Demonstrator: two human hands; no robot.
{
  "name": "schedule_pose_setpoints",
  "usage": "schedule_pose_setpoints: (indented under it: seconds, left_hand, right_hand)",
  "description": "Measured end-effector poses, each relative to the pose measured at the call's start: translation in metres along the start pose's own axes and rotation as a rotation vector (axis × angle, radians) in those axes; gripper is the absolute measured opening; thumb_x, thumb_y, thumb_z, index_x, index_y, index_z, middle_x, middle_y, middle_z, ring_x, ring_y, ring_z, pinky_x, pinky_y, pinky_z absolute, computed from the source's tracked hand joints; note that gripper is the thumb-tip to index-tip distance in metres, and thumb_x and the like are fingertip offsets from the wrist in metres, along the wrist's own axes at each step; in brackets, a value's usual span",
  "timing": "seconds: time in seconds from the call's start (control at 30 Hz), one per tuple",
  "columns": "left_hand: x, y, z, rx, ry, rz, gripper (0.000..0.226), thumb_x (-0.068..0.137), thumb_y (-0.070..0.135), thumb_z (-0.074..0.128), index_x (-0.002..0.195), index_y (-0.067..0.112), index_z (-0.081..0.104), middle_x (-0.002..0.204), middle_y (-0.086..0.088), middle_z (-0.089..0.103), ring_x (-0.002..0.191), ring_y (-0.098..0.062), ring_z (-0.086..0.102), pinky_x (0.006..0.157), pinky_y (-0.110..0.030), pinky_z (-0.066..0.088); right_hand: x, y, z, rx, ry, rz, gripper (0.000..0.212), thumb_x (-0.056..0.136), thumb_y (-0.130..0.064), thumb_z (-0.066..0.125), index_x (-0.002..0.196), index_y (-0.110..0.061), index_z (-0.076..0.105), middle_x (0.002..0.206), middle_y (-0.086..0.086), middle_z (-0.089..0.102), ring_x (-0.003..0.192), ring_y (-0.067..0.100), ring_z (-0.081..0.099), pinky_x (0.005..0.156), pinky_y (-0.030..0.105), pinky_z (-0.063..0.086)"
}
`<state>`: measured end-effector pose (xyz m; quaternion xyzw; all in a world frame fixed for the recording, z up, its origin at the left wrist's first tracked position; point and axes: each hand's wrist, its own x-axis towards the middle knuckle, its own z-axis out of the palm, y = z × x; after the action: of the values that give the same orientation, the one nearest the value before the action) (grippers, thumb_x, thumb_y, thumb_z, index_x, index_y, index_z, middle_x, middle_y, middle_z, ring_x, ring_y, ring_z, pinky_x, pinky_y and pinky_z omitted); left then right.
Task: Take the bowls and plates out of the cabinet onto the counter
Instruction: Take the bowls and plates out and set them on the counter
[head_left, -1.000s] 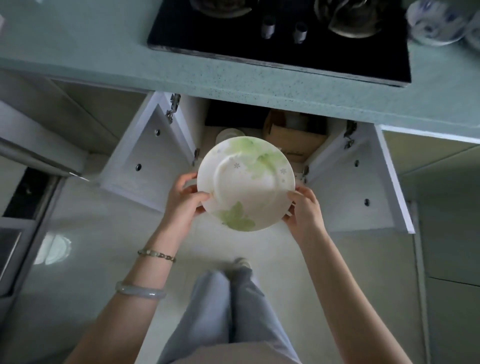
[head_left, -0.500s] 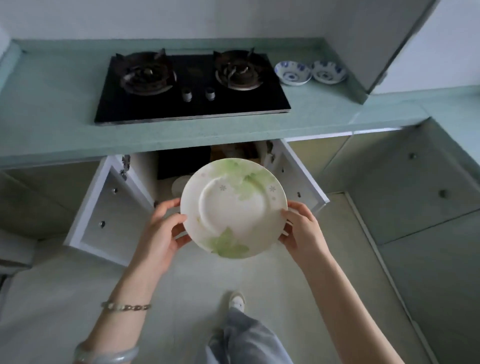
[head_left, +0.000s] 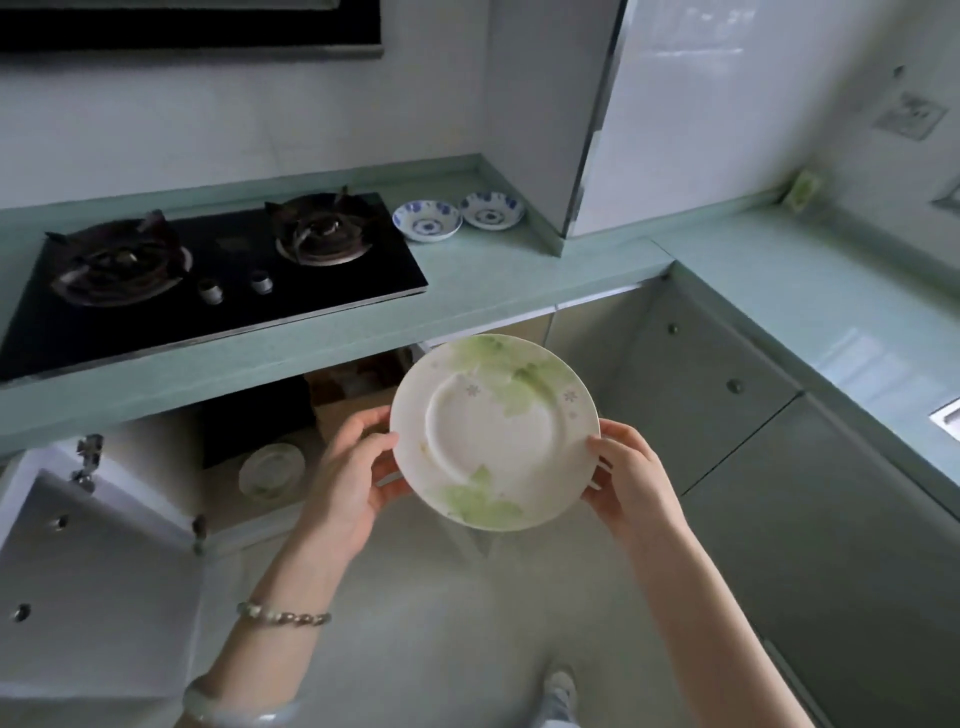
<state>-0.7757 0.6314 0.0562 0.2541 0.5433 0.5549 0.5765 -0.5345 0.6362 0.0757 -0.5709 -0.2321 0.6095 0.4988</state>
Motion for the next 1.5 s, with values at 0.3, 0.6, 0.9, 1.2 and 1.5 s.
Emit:
schedule_pose_setpoints:
  seconds: [0.3,0.6,0.9,1.2,1.5]
  left_hand:
    - [0.041,-0.024,0.144,-0.092,0.046,-0.025,0.031,0.091,-0.004,0.045,0.114,0.012,0.059,0.093,-0.014,0.066,0.075,-0.026,0.063,0.065,-0.041,0.055]
    - [0.100,-0.022,0.199,-0.093,0.146,-0.002,0.026,0.095,0.005,0.047,0.117,0.010,0.058,0.097,-0.018,0.062,0.086,-0.030,0.058,0.066,-0.042,0.055]
    - [0.220,-0.009,0.208,-0.177,0.231,0.019,0.028,0.092,0.002,0.047,0.110,0.017,0.062,0.088,-0.010,0.065,0.073,-0.021,0.062,0.054,-0.032,0.053]
    - [0.321,0.017,0.195,-0.220,0.336,-0.014,0.024,0.095,0.010,0.050,0.116,0.017,0.060,0.100,-0.012,0.068,0.077,-0.018,0.069,0.054,-0.030,0.055]
    - [0.405,0.012,0.173,-0.166,0.507,-0.085,0.026,0.096,0.006,0.046,0.115,0.010,0.064,0.104,-0.009,0.072,0.094,-0.024,0.068,0.075,-0.037,0.055]
  right_hand:
    - [0.097,-0.095,-0.090,-0.074,-0.078,-0.002,0.021,0.086,0.000,0.051,0.101,-0.010,0.062,0.064,0.002,0.063,0.052,0.014,0.057,0.054,0.030,0.048]
    - [0.193,-0.129,-0.098,-0.115,-0.139,0.051,0.021,0.085,-0.001,0.051,0.101,-0.008,0.063,0.058,0.000,0.063,0.046,0.013,0.057,0.044,0.025,0.047]
    - [0.319,-0.162,-0.038,-0.197,-0.206,0.064,0.021,0.084,-0.001,0.054,0.101,-0.010,0.064,0.067,0.005,0.069,0.057,0.021,0.064,0.051,0.031,0.051]
    - [0.433,-0.179,0.050,-0.295,-0.232,0.131,0.020,0.084,0.002,0.050,0.095,-0.012,0.062,0.081,0.011,0.060,0.057,0.021,0.057,0.049,0.028,0.046]
    - [0.539,-0.164,0.121,-0.456,-0.264,0.196,0.026,0.088,0.004,0.045,0.105,-0.011,0.059,0.104,0.018,0.060,0.087,0.033,0.055,0.055,0.032,0.048]
